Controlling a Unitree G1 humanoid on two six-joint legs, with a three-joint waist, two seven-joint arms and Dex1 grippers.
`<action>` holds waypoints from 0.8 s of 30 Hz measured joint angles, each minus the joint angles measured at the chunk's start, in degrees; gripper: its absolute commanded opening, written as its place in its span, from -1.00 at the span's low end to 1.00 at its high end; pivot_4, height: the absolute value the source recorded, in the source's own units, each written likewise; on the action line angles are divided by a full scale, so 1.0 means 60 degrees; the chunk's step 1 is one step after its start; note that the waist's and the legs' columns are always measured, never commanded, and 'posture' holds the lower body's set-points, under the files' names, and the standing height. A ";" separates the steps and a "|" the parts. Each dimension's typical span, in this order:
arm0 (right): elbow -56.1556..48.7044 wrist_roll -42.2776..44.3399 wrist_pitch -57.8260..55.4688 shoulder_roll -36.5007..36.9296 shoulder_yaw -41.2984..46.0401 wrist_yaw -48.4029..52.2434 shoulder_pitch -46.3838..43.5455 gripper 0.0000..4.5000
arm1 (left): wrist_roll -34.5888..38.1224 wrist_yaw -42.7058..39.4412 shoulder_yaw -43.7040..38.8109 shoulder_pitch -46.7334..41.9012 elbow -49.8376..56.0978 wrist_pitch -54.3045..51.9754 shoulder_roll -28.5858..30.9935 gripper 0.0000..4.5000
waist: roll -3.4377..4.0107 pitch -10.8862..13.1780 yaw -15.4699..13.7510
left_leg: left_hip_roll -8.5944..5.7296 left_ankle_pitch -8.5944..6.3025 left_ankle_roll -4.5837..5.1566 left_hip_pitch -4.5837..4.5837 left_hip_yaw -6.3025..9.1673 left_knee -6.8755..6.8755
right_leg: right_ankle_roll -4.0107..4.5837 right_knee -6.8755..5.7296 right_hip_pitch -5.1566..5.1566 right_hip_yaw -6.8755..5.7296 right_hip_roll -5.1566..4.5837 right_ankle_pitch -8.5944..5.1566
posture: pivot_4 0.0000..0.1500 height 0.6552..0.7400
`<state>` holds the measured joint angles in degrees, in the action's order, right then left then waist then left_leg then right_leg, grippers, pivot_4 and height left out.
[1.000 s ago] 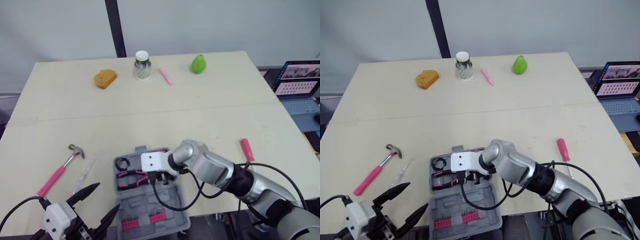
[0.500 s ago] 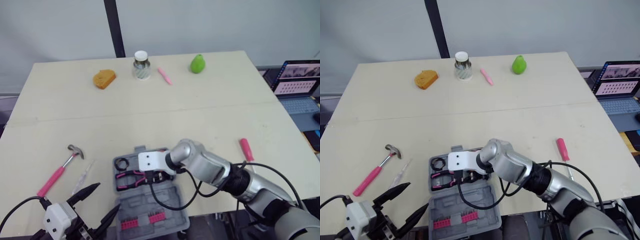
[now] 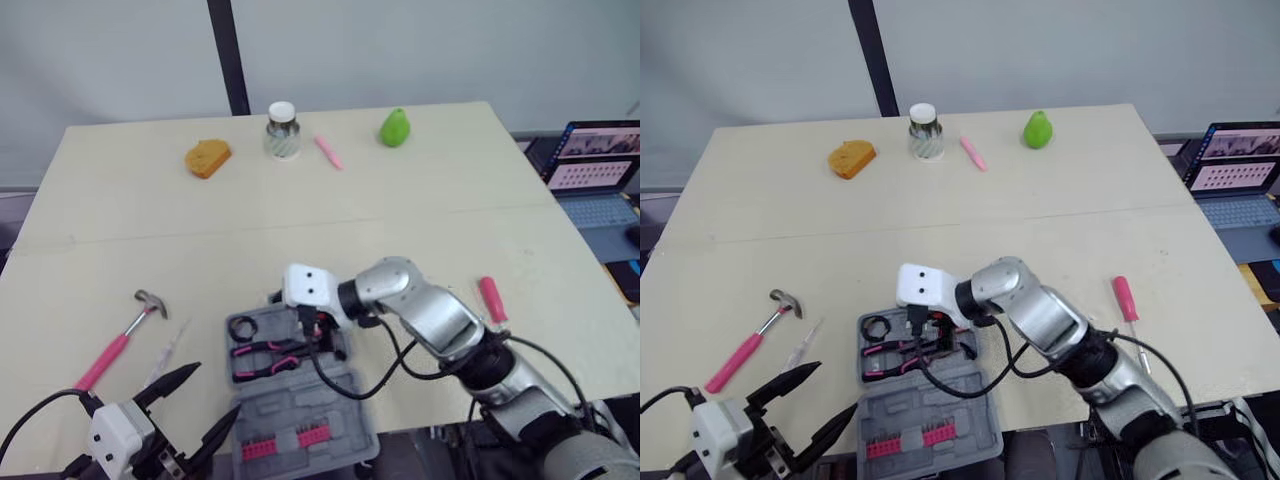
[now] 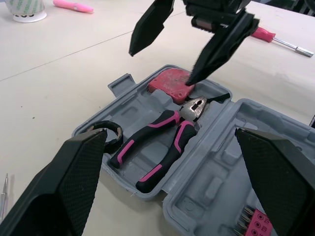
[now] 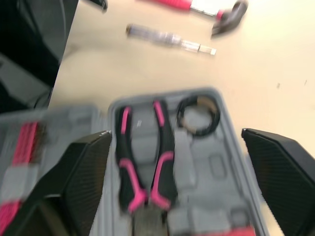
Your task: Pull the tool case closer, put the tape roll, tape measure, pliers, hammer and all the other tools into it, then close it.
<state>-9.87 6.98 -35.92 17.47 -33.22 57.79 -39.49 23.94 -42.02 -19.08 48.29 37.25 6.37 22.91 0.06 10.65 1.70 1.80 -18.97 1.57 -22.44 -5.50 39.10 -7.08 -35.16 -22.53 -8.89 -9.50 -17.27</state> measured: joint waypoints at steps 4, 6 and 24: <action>0.0889 -0.0051 0.1034 -0.0626 -0.0026 -0.0353 0.0720 -0.51 | -0.0033 0.0003 0.0002 -0.0073 -0.0005 -0.0006 0.0015 1.00 | -0.0006 -0.0004 -0.0001 | 0.0000 0.0000 0.0000 0.0002 -0.0004 0.0000 | 0.0000 -0.0008 -0.0001 0.0001 0.0000 0.0000 | 1.00 1.00; 0.1197 -0.0095 0.1524 -0.0791 -0.0025 -0.0452 0.0877 -0.97 | -0.0047 0.0001 0.0002 -0.0072 -0.0005 -0.0006 0.0015 1.00 | -0.0007 -0.0004 -0.0003 | 0.0001 0.0000 0.0000 0.0004 -0.0003 0.0000 | 0.0000 -0.0012 0.0000 0.0001 0.0000 0.0000 | 1.00 1.00; 0.2861 -0.1297 0.3000 -0.1162 -0.0448 -0.0549 0.1258 -0.97 | -0.0091 -0.0043 -0.0014 0.0031 -0.0274 0.0090 0.0008 1.00 | -0.0009 -0.0005 -0.0004 | 0.0003 0.0000 0.0000 0.0007 -0.0005 0.0000 | 0.0004 -0.0024 -0.0006 0.0002 0.0000 -0.0002 | 1.00 1.00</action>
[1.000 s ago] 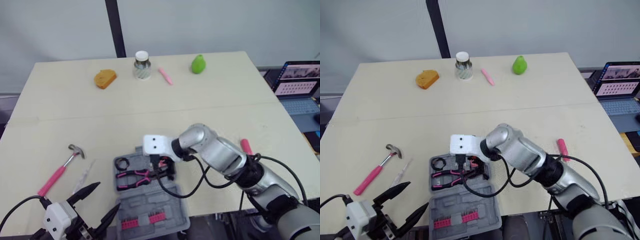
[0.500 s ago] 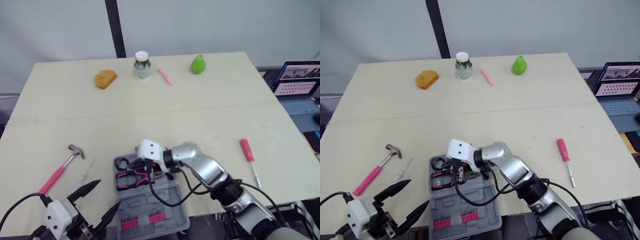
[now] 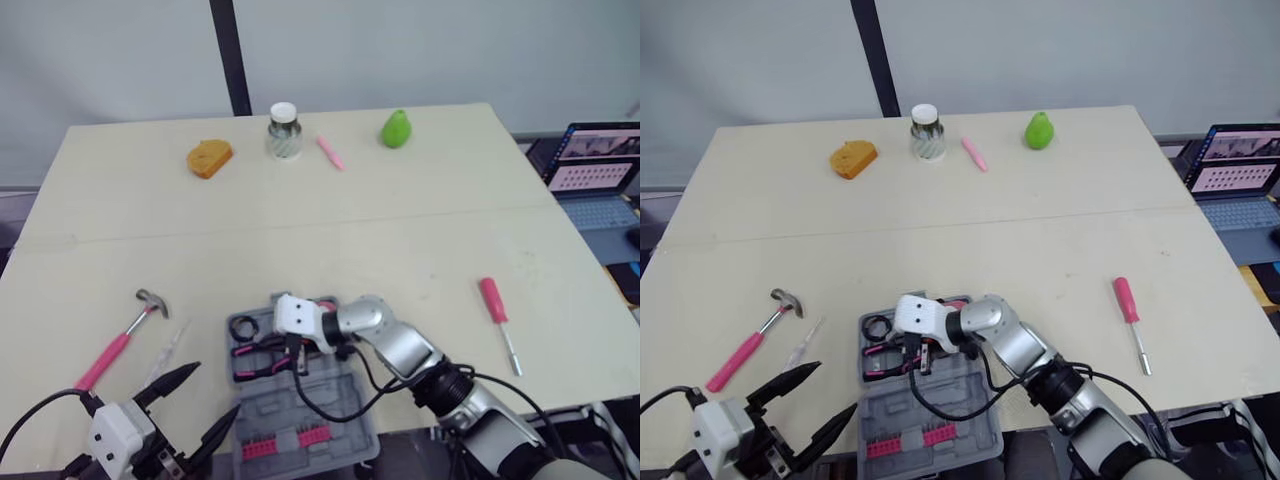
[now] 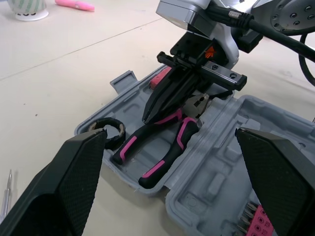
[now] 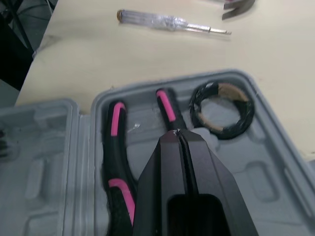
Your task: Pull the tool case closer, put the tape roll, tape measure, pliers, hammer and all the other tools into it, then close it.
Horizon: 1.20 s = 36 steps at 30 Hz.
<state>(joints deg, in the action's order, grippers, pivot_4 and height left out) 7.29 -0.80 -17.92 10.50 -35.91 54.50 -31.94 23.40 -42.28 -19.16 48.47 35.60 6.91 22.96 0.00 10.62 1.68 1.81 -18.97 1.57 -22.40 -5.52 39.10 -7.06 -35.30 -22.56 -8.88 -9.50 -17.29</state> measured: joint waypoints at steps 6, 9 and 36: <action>0.0057 -0.0209 0.0015 -0.0028 -0.0001 0.0000 0.0018 -0.97 | -0.0043 -0.0010 0.0000 0.0002 -0.0026 0.0077 0.0000 1.00 | -0.0001 -0.0001 -0.0001 | 0.0001 0.0000 0.0000 0.0002 0.0000 0.0000 | 0.0000 -0.0001 0.0000 0.0001 0.0000 0.0000 | 1.00 1.00; 0.0157 -0.0241 -0.0033 -0.0111 0.0022 0.0000 0.0013 -0.97 | -0.0082 -0.0023 0.0000 0.0005 -0.0039 0.0115 -0.0001 1.00 | -0.0003 -0.0002 -0.0001 | 0.0002 0.0000 0.0000 0.0005 0.0000 0.0000 | 0.0001 -0.0003 0.0001 0.0001 0.0000 -0.0001 | 1.00 1.00; 0.0405 -0.0491 -0.0503 -0.0152 -0.0174 -0.0001 -0.0065 -0.97 | -0.0196 -0.0067 -0.0001 -0.0019 -0.0154 0.0208 0.0031 1.00 | -0.0003 -0.0109 0.0001 | 0.0009 -0.0010 -0.0011 0.0036 -0.0001 -0.0001 | 0.0018 -0.0017 0.0014 0.0003 0.0000 -0.0010 | 1.00 1.00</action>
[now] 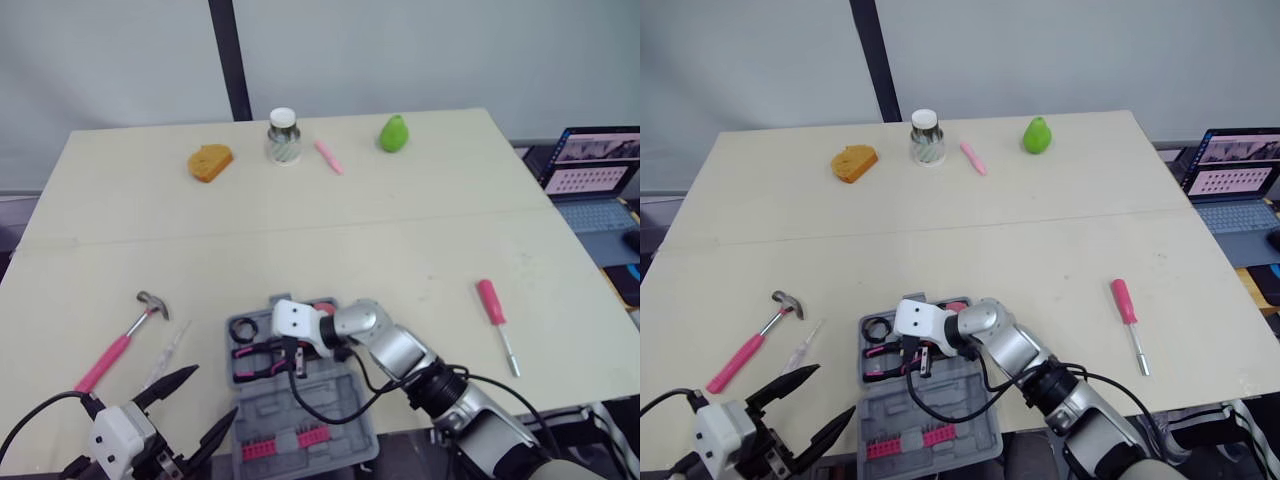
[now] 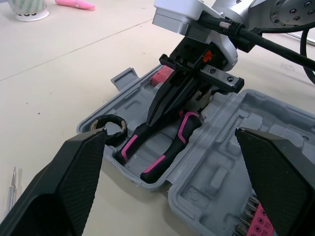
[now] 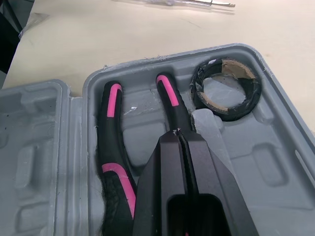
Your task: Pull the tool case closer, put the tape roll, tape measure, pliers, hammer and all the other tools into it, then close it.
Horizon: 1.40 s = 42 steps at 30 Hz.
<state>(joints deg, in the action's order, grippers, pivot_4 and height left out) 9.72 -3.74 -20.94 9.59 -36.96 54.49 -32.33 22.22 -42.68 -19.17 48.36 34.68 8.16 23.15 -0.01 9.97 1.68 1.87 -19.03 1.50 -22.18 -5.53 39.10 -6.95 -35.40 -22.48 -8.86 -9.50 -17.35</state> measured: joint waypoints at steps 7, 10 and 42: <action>0.0003 0.0002 -0.0049 0.0000 0.0002 0.0001 0.0013 -0.97 | -0.0014 0.0003 0.0000 -0.0058 -0.0250 0.0004 0.0033 1.00 | 0.0010 -0.0021 -0.0001 | 0.0001 -0.0004 0.0001 0.0002 -0.0001 0.0000 | 0.0002 0.0001 0.0001 0.0000 0.0000 -0.0001 | 1.00 1.00; 0.0006 0.0003 -0.0038 0.0000 0.0008 0.0001 0.0018 -0.97 | -0.0015 0.0006 0.0000 -0.0088 -0.0251 0.0004 0.0045 1.00 | 0.0013 -0.0026 0.0000 | 0.0001 -0.0005 0.0002 0.0003 0.0000 0.0000 | 0.0002 0.0001 0.0001 0.0000 -0.0001 -0.0001 | 1.00 1.00; 0.1993 0.4086 0.0228 0.7498 0.8547 0.2358 0.3246 0.96 | 0.0629 -0.0575 -0.3948 -0.3762 -0.6082 -0.2202 0.3138 1.00 | -0.0022 0.0029 0.0023 | 0.0023 -0.0016 0.0017 0.0027 -0.0100 -0.0003 | -0.0022 0.0062 -0.0002 -0.0013 0.0000 0.0012 | 1.00 1.00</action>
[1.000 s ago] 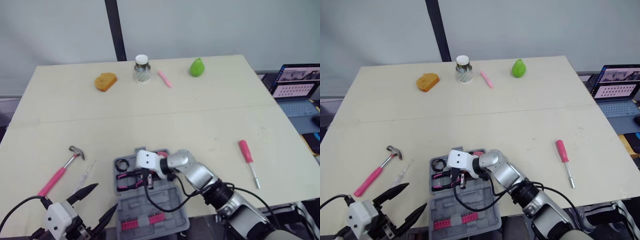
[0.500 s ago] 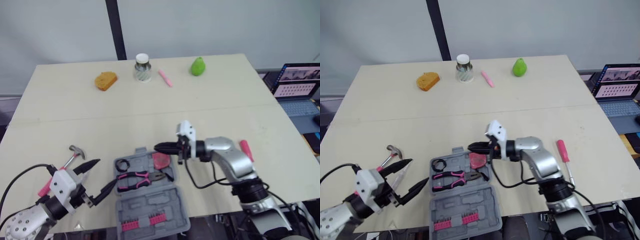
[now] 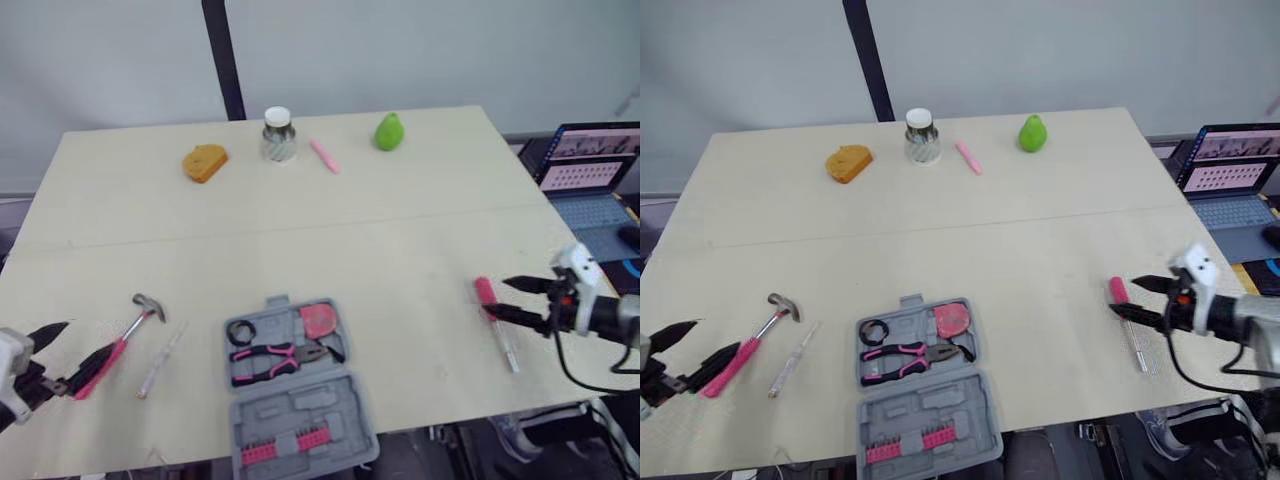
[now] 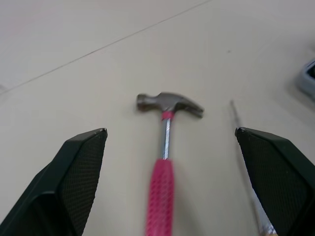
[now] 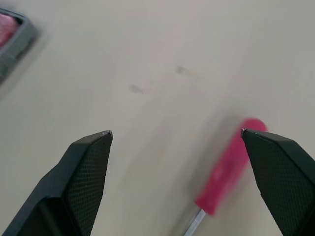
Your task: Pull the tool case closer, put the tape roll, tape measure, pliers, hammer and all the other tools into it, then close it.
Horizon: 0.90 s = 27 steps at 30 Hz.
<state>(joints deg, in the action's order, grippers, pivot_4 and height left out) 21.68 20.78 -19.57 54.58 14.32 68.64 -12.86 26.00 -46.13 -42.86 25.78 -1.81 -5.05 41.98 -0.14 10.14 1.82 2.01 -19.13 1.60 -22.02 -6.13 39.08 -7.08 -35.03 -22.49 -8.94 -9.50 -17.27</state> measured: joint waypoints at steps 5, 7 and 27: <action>0.2080 -0.0412 0.1251 0.0145 0.0256 -0.0217 0.0024 0.96 | -0.0243 -0.0248 -0.0651 -0.0139 -0.2079 0.0787 0.0580 1.00 | 0.0005 0.0002 -0.0013 | 0.0000 -0.0010 0.0000 0.0000 -0.0016 -0.0003 | 0.0001 -0.0001 -0.0011 0.0005 -0.0020 0.0000 | 1.00 1.00; 0.2931 -0.0629 0.1809 0.0184 0.0330 -0.0476 -0.0068 0.96 | -0.0311 -0.0278 -0.0772 -0.0182 -0.2831 0.1101 0.0765 1.00 | 0.0006 0.0003 -0.0009 | -0.0002 -0.0013 0.0002 0.0001 -0.0022 -0.0004 | 0.0001 -0.0001 -0.0014 0.0006 -0.0029 0.0000 | 1.00 1.00; 0.3007 -0.0913 0.2354 -0.0325 0.0082 -0.0186 -0.1162 0.96 | -0.0537 -0.0532 -0.0146 -0.0447 -0.2937 0.1585 0.0864 1.00 | 0.0019 0.0009 -0.0009 | 0.0004 -0.0029 -0.0002 0.0027 -0.0051 -0.0006 | 0.0001 -0.0022 -0.0015 0.0009 -0.0059 0.0004 | 1.00 1.00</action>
<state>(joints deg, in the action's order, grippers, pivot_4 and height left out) 39.72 15.30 -5.45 52.63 14.81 67.52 -19.83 22.77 -49.31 -43.73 23.10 -19.43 4.46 47.16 -0.03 10.20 1.77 2.03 -19.31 1.59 -21.86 -6.43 39.05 -7.07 -35.16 -22.58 -8.89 -9.85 -17.25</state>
